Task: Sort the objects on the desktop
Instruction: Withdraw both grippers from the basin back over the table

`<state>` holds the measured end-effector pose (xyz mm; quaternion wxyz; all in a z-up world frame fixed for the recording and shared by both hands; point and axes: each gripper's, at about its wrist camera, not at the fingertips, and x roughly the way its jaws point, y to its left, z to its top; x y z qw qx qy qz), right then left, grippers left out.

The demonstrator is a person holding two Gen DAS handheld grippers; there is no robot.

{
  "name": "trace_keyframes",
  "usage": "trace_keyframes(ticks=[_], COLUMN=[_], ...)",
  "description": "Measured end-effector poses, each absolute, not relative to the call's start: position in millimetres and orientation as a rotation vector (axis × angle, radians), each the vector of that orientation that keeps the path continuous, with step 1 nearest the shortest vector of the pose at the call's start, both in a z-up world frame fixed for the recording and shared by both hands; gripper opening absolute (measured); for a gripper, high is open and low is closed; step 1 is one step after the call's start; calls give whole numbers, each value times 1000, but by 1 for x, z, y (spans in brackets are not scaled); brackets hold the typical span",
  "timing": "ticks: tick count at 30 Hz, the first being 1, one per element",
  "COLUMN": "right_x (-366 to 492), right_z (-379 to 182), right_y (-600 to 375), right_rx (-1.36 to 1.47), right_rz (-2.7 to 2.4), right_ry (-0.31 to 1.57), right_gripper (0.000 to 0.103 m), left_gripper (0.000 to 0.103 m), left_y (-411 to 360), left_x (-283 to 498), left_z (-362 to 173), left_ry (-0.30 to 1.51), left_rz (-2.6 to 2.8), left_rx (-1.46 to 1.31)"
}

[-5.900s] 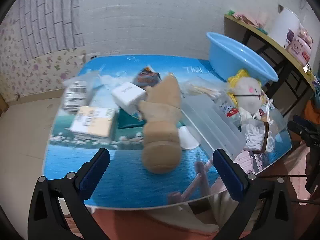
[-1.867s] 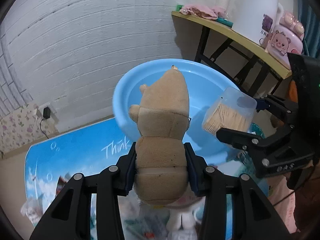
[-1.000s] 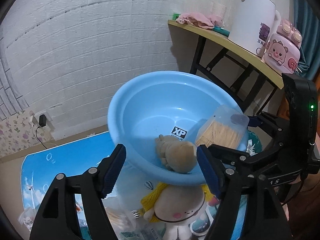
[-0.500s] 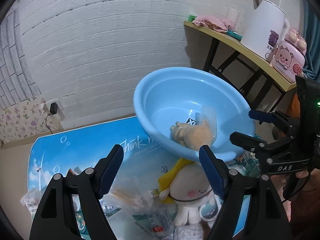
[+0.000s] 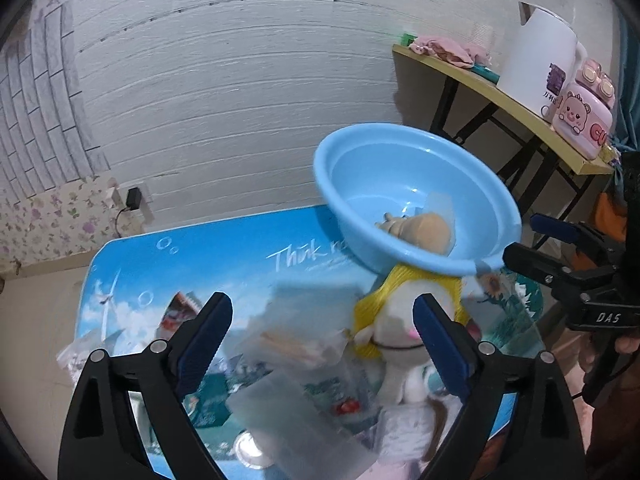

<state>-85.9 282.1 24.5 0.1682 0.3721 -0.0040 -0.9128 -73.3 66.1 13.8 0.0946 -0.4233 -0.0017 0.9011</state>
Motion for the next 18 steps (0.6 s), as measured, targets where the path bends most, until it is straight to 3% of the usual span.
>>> trace_keyframes(ticks=[7,18], right_x=[-70,-55], right_z=[23,10], right_y=[261,244], right_rx=[1058,1117], right_rz=[-2572,-2537], right_ry=[-2,12], right_gripper=[100,100], left_gripper=[98,99], left_y=[42,11], left_x=[-54,-34], left_z=[9,-7], left_ry=[-39,-67], left_rz=[2715,2756], left_rx=[-1277,-1330])
